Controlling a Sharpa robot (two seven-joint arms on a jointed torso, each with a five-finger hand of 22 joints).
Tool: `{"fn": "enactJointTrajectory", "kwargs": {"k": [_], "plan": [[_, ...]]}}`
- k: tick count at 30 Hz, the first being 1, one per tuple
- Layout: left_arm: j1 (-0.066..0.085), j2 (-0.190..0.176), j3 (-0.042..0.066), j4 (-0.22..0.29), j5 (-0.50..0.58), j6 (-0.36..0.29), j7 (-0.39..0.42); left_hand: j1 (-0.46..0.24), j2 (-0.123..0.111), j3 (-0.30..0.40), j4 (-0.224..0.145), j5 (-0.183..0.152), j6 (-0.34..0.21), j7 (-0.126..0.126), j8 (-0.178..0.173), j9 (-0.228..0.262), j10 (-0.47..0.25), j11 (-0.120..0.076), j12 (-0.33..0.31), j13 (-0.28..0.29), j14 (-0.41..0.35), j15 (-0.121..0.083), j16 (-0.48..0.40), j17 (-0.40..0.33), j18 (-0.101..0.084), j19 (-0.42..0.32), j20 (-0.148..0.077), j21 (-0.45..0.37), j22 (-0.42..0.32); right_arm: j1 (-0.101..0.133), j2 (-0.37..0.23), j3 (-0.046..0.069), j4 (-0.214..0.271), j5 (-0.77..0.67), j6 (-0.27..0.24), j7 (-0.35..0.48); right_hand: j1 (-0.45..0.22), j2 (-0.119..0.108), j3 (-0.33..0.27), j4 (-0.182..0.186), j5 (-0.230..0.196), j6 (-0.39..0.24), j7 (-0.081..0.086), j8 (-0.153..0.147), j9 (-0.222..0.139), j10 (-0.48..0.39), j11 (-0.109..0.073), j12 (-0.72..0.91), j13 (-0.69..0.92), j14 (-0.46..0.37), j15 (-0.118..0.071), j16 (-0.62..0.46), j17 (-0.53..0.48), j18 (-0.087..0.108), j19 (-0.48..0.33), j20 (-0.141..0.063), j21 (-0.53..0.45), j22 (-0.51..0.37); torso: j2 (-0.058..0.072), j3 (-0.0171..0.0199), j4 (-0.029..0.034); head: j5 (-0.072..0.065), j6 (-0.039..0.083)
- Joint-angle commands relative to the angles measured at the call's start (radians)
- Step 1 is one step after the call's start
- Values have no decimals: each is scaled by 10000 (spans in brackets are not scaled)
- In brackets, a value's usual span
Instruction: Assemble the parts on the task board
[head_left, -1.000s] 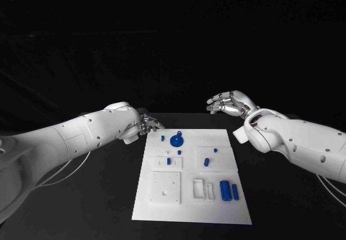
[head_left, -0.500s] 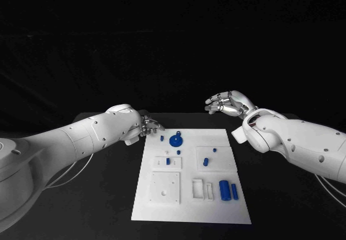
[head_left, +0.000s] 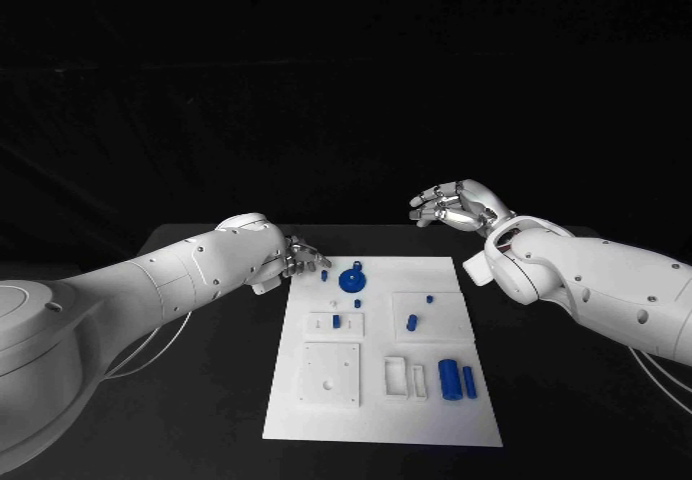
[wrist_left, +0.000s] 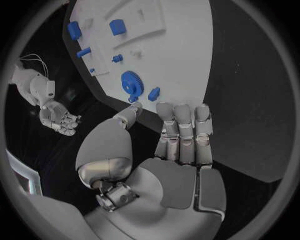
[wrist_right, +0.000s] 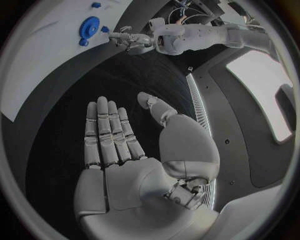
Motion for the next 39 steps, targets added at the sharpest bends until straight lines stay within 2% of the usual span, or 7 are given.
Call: {"fn": "enactJointTrajectory", "kwargs": {"k": [1, 7, 21, 28, 32, 34, 39], "plan": [[-34, 73, 4, -11, 61, 252, 199, -9, 117, -69, -19, -51, -41, 10, 27, -15, -23, 23, 15, 6, 0, 45, 43, -16, 6, 6, -1168, -38, 18, 8, 17, 6, 21, 10, 44, 95, -28, 15, -48, -27, 14, -45, 32, 52, -11, 86, 6, -47, -5, -27, 36, -73, -13, 134, -88, -7, -55, 15, 1, 0, 16, -17, -15], [-152, 192, -1, -104, 226, 365, 182, 73, 269, -173, -146, -49, -41, 11, 38, -49, -39, 24, 23, -1, -16, 46, 55, -43, 8, -7, -1163, -53, 34, 10, 26, 6, 37, 10, 46, 92, -21, 15, -53, -30, 7, -43, 31, 54, -14, 95, 5, -60, -5, -44, 40, -86, -19, 129, -108, -3, -63, 21, 2, -3, 3, 4, -32], [-169, 230, -2, -208, 349, 459, 219, 149, 510, -302, -311, -49, -33, 13, 60, -100, -58, 27, 33, -13, -39, 50, 74, -84, 6, -24, -1155, -83, 54, 10, 47, 6, 26, 10, 38, 85, -28, 13, -65, -25, 11, -47, 34, 53, -20, 102, 6, -77, -5, -53, 45, -94, -25, 125, -126, 2, -71, 29, -4, 1, 26, -8, -76], [-181, 266, -5, -277, 415, 555, 223, 431, 1075, -316, -643, -45, 41, -4, 115, -146, -40, 15, 49, -32, -48, 42, 106, -121, 3, -29, -1154, -95, 88, 10, 67, 6, 17, 10, 45, 84, -27, 12, -68, -25, 13, -49, 35, 52, -23, 104, 7, -84, -5, -55, 46, -97, -26, 125, -131, 2, -73, 31, -7, 1, 4, 14, -79], [-181, 253, -7, -325, 431, 556, 233, 530, 1212, -297, -748, -44, 73, -10, 136, -151, -39, 9, 49, -37, -50, 39, 113, -129, 2, -29, -1155, -95, 97, 10, 62, 6, 15, 10, 43, 84, -26, 11, -69, -25, 14, -50, 35, 52, -23, 104, 7, -86, -5, -55, 47, -97, -26, 125, -131, 3, -74, 32, -7, 4, 10, 12, -73], [-184, 252, -9, -355, 464, 553, 247, 670, 1454, -294, -946, -39, 98, -10, 153, -173, -33, 6, 51, -48, -52, 38, 125, -144, -13, -30, -1146, -96, 114, 10, 65, 6, 13, 10, 46, 81, -26, 12, -69, -25, 16, -51, 35, 51, -24, 105, 7, -88, -5, -55, 47, -98, -27, 125, -133, 3, -74, 33, -11, 3, 18, 5, -84], [-187, 260, -9, -366, 488, 618, 267, 720, 1690, -338, -1145, -34, 121, -11, 167, -217, -20, 8, 53, -66, -51, 40, 142, -171, -31, -23, -1141, -107, 131, 10, 75, 6, 13, 10, 51, 76, -25, 11, -70, -25, 18, -53, 36, 50, -26, 106, 8, -92, -6, -56, 47, -99, -28, 125, -135, 3, -76, 34, -4, 3, 16, 6, -87]]}}
